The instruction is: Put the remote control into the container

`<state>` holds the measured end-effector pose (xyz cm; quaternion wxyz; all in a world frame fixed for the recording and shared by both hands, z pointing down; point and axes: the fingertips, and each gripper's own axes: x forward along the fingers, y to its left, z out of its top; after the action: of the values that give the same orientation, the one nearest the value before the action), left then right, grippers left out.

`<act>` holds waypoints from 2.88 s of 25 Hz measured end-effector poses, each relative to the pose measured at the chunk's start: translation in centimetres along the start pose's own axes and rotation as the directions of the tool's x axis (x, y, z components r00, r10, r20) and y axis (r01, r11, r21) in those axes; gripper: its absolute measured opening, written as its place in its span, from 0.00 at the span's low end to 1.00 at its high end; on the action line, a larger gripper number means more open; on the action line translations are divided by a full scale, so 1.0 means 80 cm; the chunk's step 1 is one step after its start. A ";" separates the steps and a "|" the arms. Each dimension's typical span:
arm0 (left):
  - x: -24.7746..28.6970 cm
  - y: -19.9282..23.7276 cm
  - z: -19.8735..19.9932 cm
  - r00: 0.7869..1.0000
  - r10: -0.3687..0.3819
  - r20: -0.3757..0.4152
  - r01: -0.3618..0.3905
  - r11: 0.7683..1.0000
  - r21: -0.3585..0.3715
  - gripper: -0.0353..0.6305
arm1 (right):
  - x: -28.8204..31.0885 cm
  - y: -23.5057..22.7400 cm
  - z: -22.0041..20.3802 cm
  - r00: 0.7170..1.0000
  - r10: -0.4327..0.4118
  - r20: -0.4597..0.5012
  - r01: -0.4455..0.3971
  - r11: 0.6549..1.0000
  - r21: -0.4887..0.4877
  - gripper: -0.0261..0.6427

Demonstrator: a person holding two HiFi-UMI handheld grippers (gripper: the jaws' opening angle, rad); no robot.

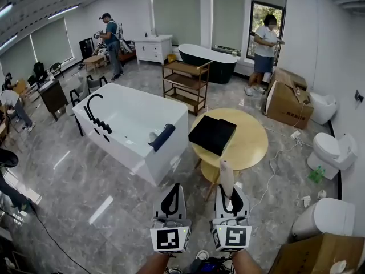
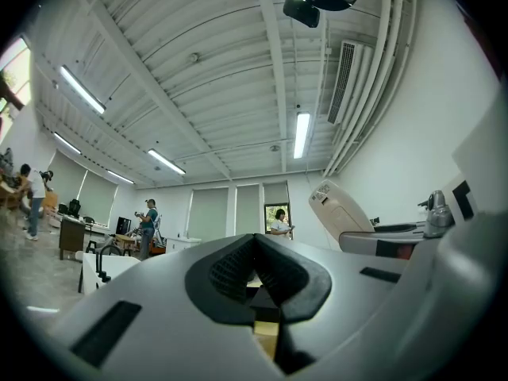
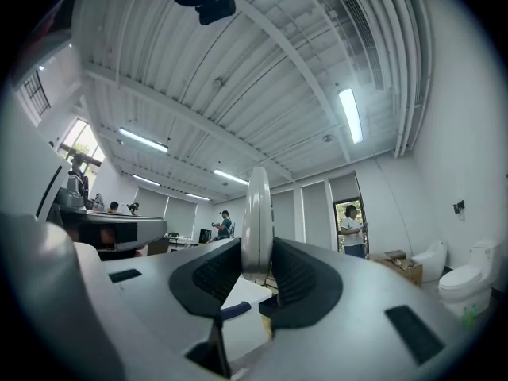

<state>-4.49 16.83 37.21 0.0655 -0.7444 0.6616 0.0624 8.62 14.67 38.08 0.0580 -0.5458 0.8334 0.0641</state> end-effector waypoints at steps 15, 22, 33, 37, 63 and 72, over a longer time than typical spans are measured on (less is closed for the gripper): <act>0.103 -0.091 -0.005 0.998 -0.052 0.021 0.053 0.998 -0.045 0.08 | 0.031 -0.123 -0.001 0.999 -0.037 0.021 0.037 0.999 -0.010 0.23; 0.124 -0.096 -0.011 0.998 -0.056 0.016 0.057 0.998 -0.040 0.08 | 0.048 -0.139 -0.007 0.999 -0.033 0.018 0.033 0.999 -0.011 0.23; 0.204 -0.053 -0.027 0.997 -0.080 0.020 0.081 0.996 -0.049 0.08 | 0.132 -0.139 -0.027 0.998 -0.057 0.015 0.057 0.998 -0.024 0.23; 0.244 -0.030 -0.031 0.995 -0.097 0.029 0.099 0.994 -0.052 0.08 | 0.181 -0.136 -0.032 0.997 -0.069 0.016 0.070 0.997 -0.017 0.23; 0.403 0.153 -0.067 0.986 -0.166 0.031 0.168 0.982 -0.087 0.08 | 0.408 -0.061 -0.068 0.988 -0.155 -0.007 0.155 0.988 -0.022 0.23; 0.441 0.180 -0.082 0.985 -0.173 0.027 0.175 0.979 -0.101 0.08 | 0.450 -0.062 -0.086 0.985 -0.171 -0.023 0.170 0.985 -0.026 0.23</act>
<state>-14.67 -20.47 37.09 0.0382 -0.8012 0.5893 0.0970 -1.33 -20.97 38.64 0.0462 -0.6165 0.7836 0.0620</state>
